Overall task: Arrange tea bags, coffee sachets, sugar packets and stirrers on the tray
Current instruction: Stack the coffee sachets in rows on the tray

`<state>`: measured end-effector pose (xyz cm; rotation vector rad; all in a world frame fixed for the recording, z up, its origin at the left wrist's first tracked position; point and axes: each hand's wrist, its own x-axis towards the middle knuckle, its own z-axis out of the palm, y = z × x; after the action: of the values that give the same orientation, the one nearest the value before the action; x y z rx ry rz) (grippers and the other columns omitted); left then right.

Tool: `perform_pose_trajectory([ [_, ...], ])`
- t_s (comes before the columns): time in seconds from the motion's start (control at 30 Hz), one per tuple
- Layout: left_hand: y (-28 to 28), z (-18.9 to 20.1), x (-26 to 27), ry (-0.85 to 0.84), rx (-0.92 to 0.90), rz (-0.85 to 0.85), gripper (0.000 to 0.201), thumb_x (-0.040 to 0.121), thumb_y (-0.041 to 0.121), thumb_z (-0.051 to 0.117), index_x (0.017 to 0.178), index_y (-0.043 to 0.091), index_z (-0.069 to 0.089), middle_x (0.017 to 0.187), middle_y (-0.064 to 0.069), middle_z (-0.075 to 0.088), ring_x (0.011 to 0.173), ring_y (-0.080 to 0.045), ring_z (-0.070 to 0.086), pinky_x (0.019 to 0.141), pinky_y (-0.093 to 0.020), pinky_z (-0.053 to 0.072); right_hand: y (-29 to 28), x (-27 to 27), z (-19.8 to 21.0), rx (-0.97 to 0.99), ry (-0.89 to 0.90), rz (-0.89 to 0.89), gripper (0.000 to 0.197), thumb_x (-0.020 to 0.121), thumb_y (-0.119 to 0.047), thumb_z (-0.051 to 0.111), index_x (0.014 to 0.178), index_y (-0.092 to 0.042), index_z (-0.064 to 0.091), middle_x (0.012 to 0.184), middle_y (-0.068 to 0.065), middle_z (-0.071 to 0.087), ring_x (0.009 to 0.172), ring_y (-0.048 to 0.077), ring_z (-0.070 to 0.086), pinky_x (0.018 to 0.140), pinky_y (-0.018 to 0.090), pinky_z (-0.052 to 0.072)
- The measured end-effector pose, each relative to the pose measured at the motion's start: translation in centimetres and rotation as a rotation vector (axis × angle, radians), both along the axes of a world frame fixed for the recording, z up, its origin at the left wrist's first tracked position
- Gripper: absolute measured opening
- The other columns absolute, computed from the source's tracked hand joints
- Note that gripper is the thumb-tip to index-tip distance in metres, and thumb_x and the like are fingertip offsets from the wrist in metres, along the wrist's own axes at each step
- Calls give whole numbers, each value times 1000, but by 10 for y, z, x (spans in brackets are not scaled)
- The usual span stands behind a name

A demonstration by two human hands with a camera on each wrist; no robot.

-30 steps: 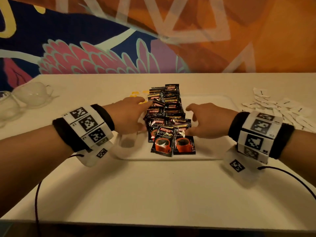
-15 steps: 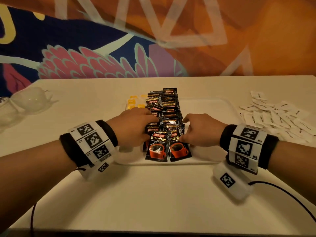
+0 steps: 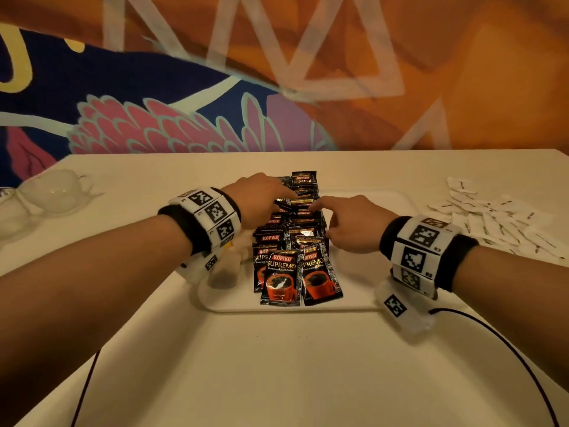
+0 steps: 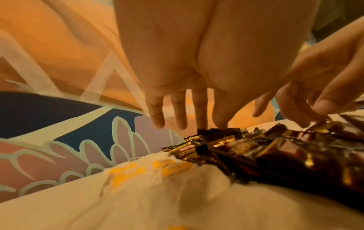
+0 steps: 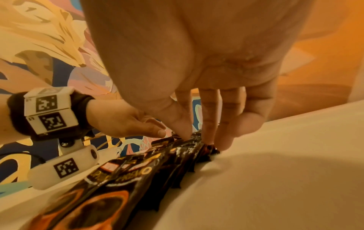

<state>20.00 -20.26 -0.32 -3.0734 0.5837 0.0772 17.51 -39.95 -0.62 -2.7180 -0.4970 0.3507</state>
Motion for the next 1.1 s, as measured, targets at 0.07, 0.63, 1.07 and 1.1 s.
perform_pose_trajectory([
  [0.07, -1, 1, 3, -10, 31, 15, 40, 95, 20, 53, 133, 32, 53, 129, 1, 57, 118, -23, 49, 96, -42, 44, 2, 4, 1, -9, 5, 26, 59, 90, -13, 52, 143, -33, 37, 123, 6, 60, 99, 20, 61, 85, 31, 53],
  [0.63, 21, 7, -2, 118, 60, 151, 59, 82, 60, 60, 131, 27, 53, 121, 3, 59, 109, -20, 54, 94, -42, 46, 1, 27, -2, -6, 3, -54, 39, 93, -26, 55, 131, -19, 49, 124, 6, 59, 107, 22, 57, 81, 27, 43],
  [1.07, 39, 4, -10, 198, 88, 131, 86, 70, 67, 67, 141, 28, 42, 131, 2, 47, 122, -20, 43, 102, -43, 39, 1, 24, 5, -85, 63, -18, 39, 90, -22, 54, 128, -19, 48, 117, 4, 60, 92, 24, 66, 74, 34, 57],
  [1.1, 38, 2, -11, 200, 88, 127, 87, 70, 66, 68, 143, 28, 40, 133, 2, 46, 124, -20, 41, 103, -42, 39, 2, 24, 6, -96, 52, -13, 42, 90, -24, 55, 131, -20, 47, 119, 3, 59, 96, 23, 64, 78, 33, 56],
])
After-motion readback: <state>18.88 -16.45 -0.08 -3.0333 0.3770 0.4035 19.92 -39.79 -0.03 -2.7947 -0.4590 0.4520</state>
